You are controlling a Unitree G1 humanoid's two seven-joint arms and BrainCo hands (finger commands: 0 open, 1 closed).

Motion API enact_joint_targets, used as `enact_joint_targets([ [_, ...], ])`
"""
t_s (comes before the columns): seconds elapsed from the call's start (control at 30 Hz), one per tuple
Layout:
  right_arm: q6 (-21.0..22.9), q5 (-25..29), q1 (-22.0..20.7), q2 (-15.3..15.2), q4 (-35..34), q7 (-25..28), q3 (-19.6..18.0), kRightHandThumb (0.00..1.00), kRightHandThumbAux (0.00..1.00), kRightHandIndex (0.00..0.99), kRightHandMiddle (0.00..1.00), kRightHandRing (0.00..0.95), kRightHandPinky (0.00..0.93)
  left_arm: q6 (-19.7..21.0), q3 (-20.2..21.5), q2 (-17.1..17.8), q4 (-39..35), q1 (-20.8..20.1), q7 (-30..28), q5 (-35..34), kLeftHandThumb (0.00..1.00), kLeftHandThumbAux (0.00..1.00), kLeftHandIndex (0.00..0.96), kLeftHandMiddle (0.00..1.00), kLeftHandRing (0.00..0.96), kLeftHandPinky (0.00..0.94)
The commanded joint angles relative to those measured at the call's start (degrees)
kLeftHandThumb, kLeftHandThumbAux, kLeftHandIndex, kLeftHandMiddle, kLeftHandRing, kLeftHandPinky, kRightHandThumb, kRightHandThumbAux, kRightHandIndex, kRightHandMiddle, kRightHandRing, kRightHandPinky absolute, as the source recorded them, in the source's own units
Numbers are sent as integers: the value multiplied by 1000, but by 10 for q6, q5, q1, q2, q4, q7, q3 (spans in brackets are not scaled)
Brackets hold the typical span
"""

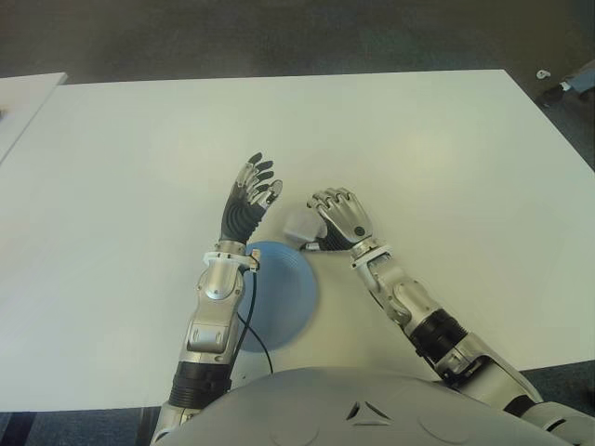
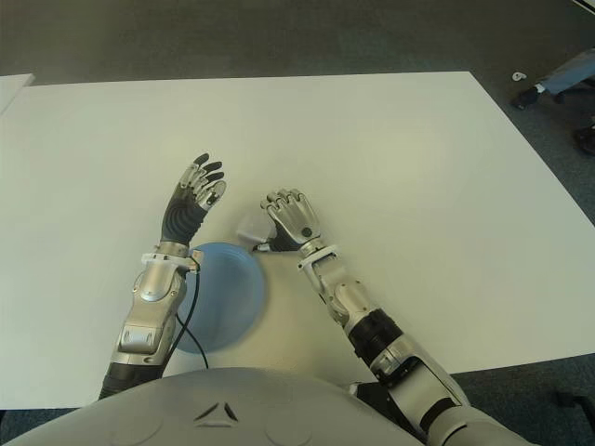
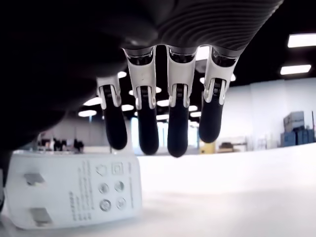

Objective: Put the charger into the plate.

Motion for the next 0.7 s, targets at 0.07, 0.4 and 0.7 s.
enact_joint_targets([
  [0.07, 35, 1, 8, 10, 30, -18, -6, 716, 706, 440, 825, 834, 853, 2, 4, 3, 11, 2, 3, 1, 0, 510, 7, 181, 187, 185],
  [0.4, 43, 9, 2, 15, 48, -35, -4, 717, 714, 441, 844, 850, 850, 4, 5, 5, 11, 1, -1, -4, 0, 484, 2, 191, 196, 196],
  [0.7, 37, 26, -1, 14, 61, -35, -6, 715, 715, 441, 845, 850, 847, 4, 5, 7, 10, 1, -2, -5, 0, 489, 0, 197, 200, 195],
])
